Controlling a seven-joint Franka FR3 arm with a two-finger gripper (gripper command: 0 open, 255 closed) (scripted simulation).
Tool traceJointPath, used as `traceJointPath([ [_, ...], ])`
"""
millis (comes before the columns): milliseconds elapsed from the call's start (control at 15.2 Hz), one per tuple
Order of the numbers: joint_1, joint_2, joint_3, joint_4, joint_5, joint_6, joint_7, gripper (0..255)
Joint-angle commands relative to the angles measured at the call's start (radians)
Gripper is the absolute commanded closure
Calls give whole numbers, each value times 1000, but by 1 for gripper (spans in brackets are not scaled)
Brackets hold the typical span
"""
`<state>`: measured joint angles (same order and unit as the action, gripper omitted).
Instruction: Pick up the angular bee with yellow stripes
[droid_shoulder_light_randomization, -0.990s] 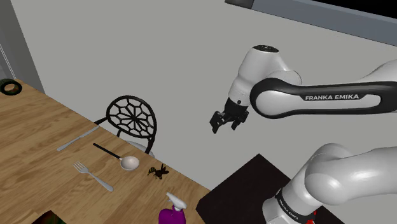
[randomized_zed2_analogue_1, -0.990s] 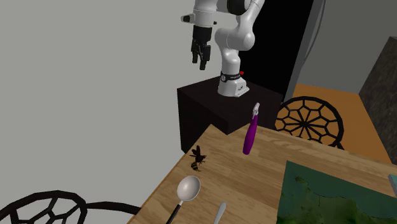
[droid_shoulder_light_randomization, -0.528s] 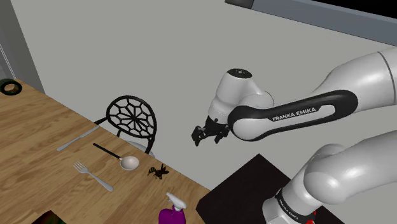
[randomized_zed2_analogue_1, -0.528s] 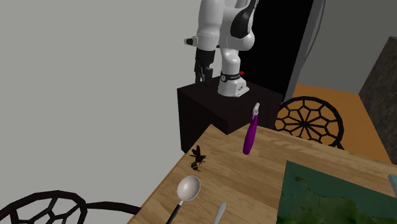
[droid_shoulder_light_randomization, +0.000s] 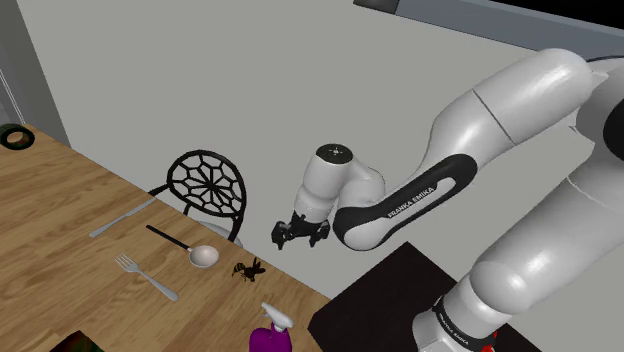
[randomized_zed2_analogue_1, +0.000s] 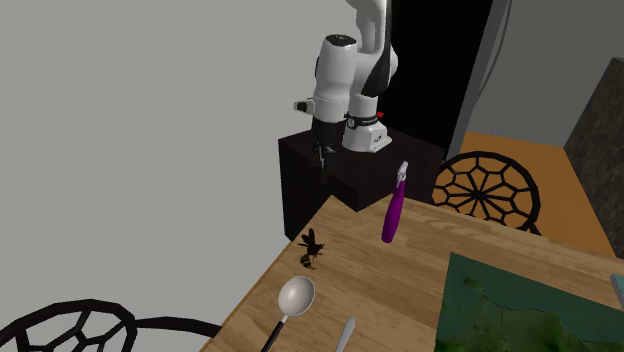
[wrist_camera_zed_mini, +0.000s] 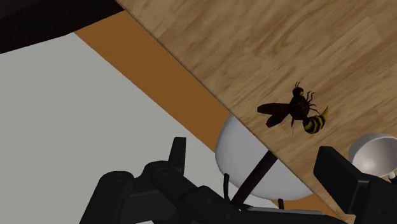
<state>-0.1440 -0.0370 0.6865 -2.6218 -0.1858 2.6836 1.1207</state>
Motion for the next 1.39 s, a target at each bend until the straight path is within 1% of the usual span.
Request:
traceJointPath([
  [0,-19,117,10,49,-204,31,189,0],
  [66,-2,176,-11,79,-301,36,278,0],
  [132,30,230,-45,110,-384,40,357,0],
  [198,67,281,-83,143,-453,43,424,0],
  [330,139,373,-150,209,-561,48,537,0],
  [462,210,458,-213,278,-636,53,623,0],
  [660,296,579,-284,387,-713,58,723,0],
  [792,337,642,-316,449,-740,60,765,0],
  [1320,397,740,-390,503,-824,108,841,0],
])
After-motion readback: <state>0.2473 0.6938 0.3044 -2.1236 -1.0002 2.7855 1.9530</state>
